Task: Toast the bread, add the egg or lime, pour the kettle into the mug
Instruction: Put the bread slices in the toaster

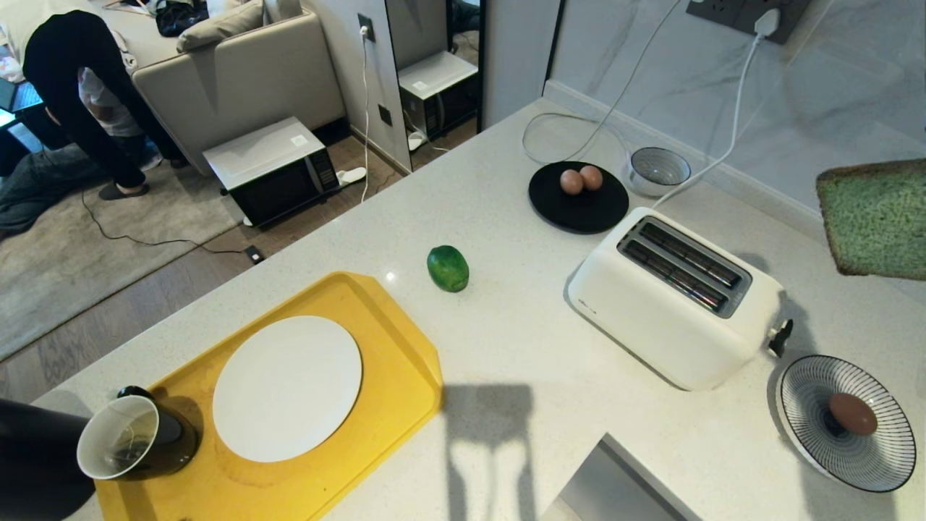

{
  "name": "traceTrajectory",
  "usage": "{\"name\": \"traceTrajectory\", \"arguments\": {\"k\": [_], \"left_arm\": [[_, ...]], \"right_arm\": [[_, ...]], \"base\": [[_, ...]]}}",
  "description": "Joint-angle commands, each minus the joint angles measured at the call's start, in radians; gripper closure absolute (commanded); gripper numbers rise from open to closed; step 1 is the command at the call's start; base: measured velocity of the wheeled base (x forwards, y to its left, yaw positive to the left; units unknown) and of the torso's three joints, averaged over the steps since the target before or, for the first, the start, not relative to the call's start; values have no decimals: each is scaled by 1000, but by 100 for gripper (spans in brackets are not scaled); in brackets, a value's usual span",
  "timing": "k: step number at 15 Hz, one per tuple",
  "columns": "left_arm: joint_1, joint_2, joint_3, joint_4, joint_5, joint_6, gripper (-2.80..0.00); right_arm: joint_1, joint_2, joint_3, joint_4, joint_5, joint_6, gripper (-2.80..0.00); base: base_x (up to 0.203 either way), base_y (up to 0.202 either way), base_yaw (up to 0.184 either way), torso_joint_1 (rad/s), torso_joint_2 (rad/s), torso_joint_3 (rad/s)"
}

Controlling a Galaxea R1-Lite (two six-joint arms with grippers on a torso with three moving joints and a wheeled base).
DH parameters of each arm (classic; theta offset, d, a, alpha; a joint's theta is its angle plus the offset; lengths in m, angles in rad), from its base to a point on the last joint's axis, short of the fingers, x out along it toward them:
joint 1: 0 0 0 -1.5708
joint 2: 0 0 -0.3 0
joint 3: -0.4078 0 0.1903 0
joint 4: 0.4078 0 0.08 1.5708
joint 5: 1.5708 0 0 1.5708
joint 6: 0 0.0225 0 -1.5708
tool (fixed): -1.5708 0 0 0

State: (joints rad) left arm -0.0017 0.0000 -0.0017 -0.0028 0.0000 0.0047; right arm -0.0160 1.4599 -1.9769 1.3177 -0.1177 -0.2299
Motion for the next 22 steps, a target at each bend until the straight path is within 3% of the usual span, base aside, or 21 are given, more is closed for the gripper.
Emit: {"name": "traceTrajectory", "arguments": {"k": [1,3,6,9,14,22], "left_arm": [[0,0,0,0,0,0,0],[0,2,0,0,0,0,0],[0,2,0,0,0,0,0],[0,2,0,0,0,0,0],[0,2,0,0,0,0,0],[0,2,0,0,0,0,0]], "right_arm": [[11,61,-14,-3,2,-64,0],[23,86,-14,-69,11,-165,0],[36,139,-14,-211,40,-254,0],[45,157,-12,-245,56,-329,0],[98,157,-11,-245,117,-333,0],[116,163,54,-239,122,-329,0]], "base": [[0,0,0,0,0,0],[0,0,0,0,0,0],[0,0,0,0,0,0],[0,0,0,0,0,0],[0,0,0,0,0,0],[0,0,0,0,0,0]]}}
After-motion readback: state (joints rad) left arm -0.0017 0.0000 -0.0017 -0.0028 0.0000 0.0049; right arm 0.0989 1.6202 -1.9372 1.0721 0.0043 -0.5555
